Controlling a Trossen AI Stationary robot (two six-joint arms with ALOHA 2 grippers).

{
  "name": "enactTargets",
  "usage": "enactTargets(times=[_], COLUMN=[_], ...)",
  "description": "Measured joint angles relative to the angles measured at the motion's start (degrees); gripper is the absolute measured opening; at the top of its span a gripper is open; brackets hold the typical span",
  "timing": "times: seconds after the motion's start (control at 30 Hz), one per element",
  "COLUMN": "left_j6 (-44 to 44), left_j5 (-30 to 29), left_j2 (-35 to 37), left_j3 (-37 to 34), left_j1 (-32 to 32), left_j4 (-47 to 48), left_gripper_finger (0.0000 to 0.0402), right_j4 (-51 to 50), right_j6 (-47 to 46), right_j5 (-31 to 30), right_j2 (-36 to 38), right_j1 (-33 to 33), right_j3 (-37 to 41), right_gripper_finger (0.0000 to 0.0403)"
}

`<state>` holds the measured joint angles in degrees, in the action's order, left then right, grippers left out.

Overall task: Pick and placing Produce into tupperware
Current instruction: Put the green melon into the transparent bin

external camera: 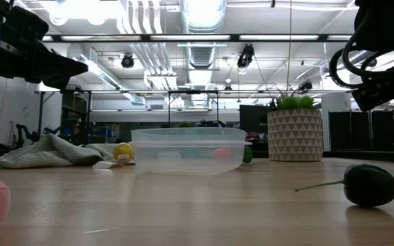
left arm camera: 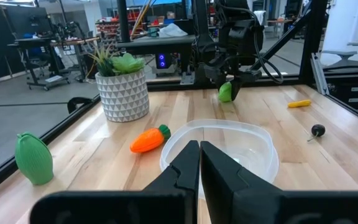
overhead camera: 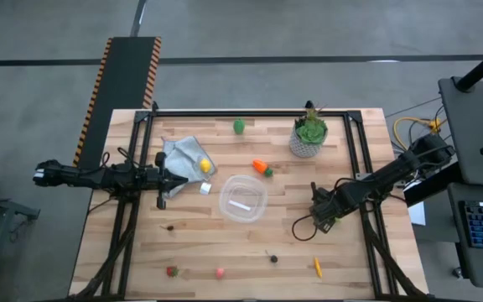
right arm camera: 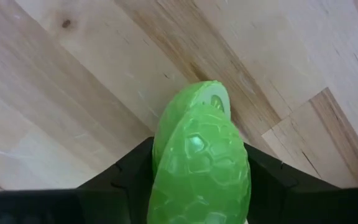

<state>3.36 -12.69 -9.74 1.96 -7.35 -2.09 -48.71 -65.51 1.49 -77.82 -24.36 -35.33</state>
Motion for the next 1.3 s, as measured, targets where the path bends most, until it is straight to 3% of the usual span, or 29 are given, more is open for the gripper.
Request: enactTargets(times=[0.5,1.03,1.3], left_j6=[0.00,0.02,0.02], left_j5=[0.00,0.01,0.00], left_j2=[-0.01,0.00,0.00], left_j3=[0.00,0.00,0.00], left_j1=[0.00,0.02,0.02], left_j4=[-0.02,-0.02,-0.02], left_gripper_finger=[0.0000,0.0000,0.0000], right_j4=[-0.09,-0.35,-0.80], right_j6=[0.15,0.58,3.01], right_j5=[0.00,0.44,-0.08], right_j2=[2.06,2.38,2.38], right_j1=[0.00,0.00,0.12], right_j3=[0.00,-0.07,-4.99], right_gripper_finger=[0.0121,0.0116,0.0115])
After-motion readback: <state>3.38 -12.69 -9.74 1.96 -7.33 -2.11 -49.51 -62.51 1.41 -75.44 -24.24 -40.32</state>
